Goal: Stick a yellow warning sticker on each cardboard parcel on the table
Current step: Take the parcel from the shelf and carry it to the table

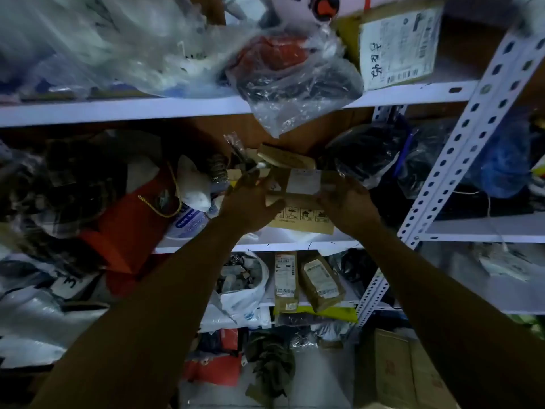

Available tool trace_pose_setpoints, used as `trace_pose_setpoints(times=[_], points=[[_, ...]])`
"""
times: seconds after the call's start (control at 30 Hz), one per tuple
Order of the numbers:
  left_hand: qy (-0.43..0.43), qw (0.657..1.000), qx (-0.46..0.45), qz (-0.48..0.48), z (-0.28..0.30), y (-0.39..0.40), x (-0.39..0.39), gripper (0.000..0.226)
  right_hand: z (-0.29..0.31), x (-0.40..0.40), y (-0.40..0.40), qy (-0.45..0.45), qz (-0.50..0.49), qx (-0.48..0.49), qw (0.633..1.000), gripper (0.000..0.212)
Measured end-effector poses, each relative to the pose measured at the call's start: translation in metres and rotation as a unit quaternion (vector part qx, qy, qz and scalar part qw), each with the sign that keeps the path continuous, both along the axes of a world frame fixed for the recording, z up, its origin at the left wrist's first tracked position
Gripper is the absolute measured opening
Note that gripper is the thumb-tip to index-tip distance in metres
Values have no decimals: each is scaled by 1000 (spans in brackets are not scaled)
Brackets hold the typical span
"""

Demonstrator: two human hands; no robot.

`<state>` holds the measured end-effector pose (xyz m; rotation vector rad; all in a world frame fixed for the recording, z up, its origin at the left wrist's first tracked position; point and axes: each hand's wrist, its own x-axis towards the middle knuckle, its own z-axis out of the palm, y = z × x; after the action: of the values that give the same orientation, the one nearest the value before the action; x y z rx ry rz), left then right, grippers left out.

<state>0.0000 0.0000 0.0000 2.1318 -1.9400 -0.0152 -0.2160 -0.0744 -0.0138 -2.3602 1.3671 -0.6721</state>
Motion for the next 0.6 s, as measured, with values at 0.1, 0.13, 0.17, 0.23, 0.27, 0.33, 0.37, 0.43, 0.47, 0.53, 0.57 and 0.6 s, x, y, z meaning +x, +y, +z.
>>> trace_pose_setpoints(times=[0.1, 0.13, 0.17, 0.23, 0.27, 0.33, 0.37, 0.43, 0.47, 0.53, 0.57, 0.6], points=[[117, 992, -43, 0, -8, -23, 2, 69, -5, 6, -17, -120, -3, 61, 991, 46], [159, 985, -61, -1, -11, -28, 2, 67, -4, 9, -18, -152, -7, 90, 984, 47], [194, 978, -75, 1, -16, -36, 3, 64, -8, 12, -23, -189, -8, 108, 976, 47], [257, 963, -85, 10, -25, -47, 3, 62, -15, 18, -28, -250, -13, 142, 958, 45], [294, 951, -93, 12, -29, -51, 2, 59, -17, 21, -29, -275, -16, 154, 949, 48], [380, 918, -109, 26, -41, -57, 1, 54, -27, 24, -31, -313, -30, 169, 934, 58], [412, 903, -109, 43, -47, -60, 1, 58, -32, 26, -31, -327, -36, 172, 929, 61], [487, 864, -98, 81, -59, -65, 1, 61, -40, 28, -33, -360, -43, 182, 914, 68], [526, 840, -103, 88, -65, -66, -1, 59, -43, 29, -33, -380, -47, 194, 903, 71], [576, 801, -131, 98, -74, -68, -5, 52, -48, 33, -32, -416, -58, 206, 884, 73], [587, 790, -141, 104, -77, -69, -7, 48, -51, 35, -32, -425, -63, 201, 880, 72], [595, 784, -147, 103, -79, -69, -9, 46, -54, 36, -30, -433, -64, 195, 877, 70]])
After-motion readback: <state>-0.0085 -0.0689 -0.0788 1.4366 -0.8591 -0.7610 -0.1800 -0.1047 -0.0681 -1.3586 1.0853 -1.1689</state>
